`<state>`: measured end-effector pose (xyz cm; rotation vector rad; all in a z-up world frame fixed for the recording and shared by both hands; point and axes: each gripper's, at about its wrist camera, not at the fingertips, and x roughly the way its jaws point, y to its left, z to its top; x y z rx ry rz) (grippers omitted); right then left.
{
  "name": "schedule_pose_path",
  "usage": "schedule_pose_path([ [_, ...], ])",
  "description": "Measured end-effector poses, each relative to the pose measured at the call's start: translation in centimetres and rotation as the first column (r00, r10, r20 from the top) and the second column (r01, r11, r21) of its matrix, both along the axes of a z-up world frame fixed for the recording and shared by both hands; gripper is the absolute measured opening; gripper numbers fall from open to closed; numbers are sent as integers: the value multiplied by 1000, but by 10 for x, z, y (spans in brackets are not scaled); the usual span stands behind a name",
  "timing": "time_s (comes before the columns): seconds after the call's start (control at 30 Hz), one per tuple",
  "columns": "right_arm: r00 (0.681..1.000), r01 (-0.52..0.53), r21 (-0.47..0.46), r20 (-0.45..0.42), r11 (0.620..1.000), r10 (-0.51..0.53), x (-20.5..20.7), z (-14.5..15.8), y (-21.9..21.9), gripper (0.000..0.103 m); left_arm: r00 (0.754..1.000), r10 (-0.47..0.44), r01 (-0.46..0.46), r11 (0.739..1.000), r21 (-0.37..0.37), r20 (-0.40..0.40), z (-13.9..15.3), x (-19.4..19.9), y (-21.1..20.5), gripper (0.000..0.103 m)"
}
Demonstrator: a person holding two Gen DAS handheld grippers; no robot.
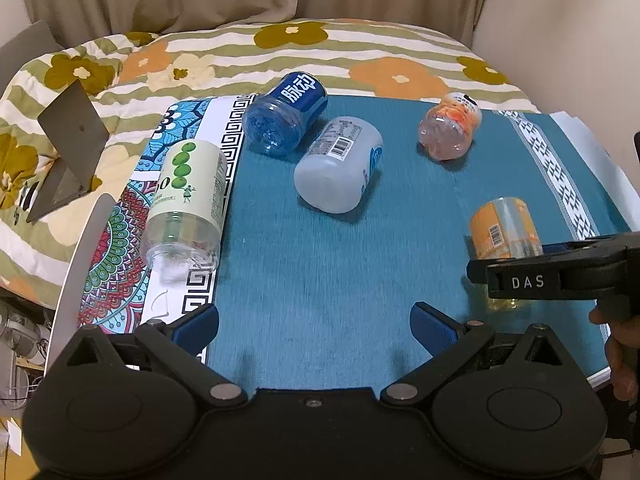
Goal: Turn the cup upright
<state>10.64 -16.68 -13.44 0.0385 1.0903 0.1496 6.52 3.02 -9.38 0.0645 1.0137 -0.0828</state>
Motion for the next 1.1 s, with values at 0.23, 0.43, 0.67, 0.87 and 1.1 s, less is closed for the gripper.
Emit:
schedule_pose_path([
  [0.23,1000,12,-14,-9,1000,-12,2,0,2,89,1000,-3,3,1000,7,-6,0,-1,1,103],
  [0.43,999,37,11,-15,999,-37,3,1,-2,95,1000,-11,11,1000,9,-4,2,-3,-2,103],
  [0.67,998,58,22,-8,998,-58,1,9,-7,96,1000,-27,27,1000,-2,12,9,-9,-6,103],
  [0.87,996,92,33,3,995,-92,-2,18,-18,96,998,-57,58,998,-24,22,19,-16,-11,103],
  [1.1,987,145,54,54,988,-148,-15,55,-50,97,993,-109,110,994,-26,41,44,-16,-34,103],
])
